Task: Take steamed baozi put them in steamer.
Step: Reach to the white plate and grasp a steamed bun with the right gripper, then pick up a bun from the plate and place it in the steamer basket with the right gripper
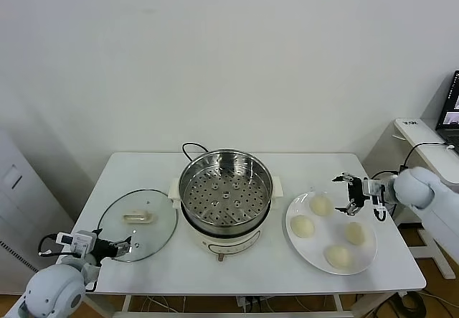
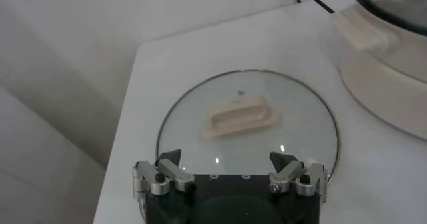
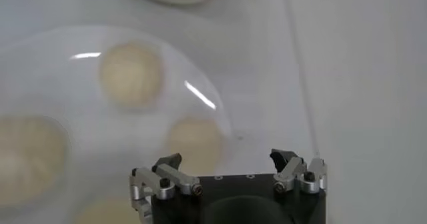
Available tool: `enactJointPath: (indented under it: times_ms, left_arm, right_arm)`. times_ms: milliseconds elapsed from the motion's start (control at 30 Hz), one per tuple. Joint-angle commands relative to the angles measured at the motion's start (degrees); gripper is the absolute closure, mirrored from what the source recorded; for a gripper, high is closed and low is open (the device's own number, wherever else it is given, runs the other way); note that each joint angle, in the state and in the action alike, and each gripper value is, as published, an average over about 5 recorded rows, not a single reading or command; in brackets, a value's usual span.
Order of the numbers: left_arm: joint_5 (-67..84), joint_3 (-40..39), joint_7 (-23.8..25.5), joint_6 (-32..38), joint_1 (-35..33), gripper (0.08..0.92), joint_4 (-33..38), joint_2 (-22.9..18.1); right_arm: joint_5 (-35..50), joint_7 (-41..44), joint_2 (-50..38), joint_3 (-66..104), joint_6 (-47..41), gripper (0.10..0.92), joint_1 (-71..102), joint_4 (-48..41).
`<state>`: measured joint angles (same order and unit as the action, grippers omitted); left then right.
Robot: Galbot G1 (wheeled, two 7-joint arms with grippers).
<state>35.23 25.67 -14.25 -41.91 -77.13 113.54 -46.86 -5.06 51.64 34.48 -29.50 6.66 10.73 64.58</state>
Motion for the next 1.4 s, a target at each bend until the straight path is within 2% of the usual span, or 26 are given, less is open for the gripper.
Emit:
enactJointPath:
  times_ms: [33, 367, 633, 733, 967, 1067, 1233, 1400]
  left_arm:
    - [-0.86, -0.10, 0.56, -1.16, 0.44, 0.177, -0.41, -0.08]
    - [-1.32, -0.06, 0.97, -0.69, 0.54, 0.177, -2.01, 0.52]
    - [-1.31, -0.11, 1.13, -0.72, 0.77, 0.177, -1.85, 0.57]
    - [-1.31, -0.12, 1.16, -0.72, 0.77, 0.177, -1.81, 0.51]
    - [-1.28, -0.03, 1.22, -0.73, 0.74, 0.177, -1.67, 0.47]
    - [-1.21, 0.00, 1.21, -0.77, 0.75, 0.177, -1.53, 0.40]
    - [-1.17, 0.20, 1.16, -0.88, 0.66, 0.177, -1.30, 0.34]
    - [-1.15, 0.39, 1.08, -0.98, 0.44, 0.177, -0.95, 0.43]
  right_arm:
    - [1.30, 7.39, 3.86, -15.03, 2.81, 0.203, -14.67, -9.53]
    - [-1.38, 3.53, 12.17, -11.95, 5.02, 0.203, -11.11, -16.37]
    - [-1.95, 4.33, 14.32, -12.03, 4.43, 0.233, -10.30, -18.00]
    - [-2.10, 4.67, 14.46, -11.83, 3.97, 0.283, -9.81, -17.99]
    - [-3.15, 5.88, 13.80, -11.59, 3.27, 0.480, -9.12, -17.12]
    - [-3.63, 6.23, 13.41, -11.55, 3.35, 0.535, -9.01, -16.76]
    - [-2.17, 6.42, 11.44, -13.42, 3.21, 0.549, -11.42, -13.83]
    - [4.26, 7.98, 6.89, -20.32, 4.50, 0.549, -20.68, -5.67]
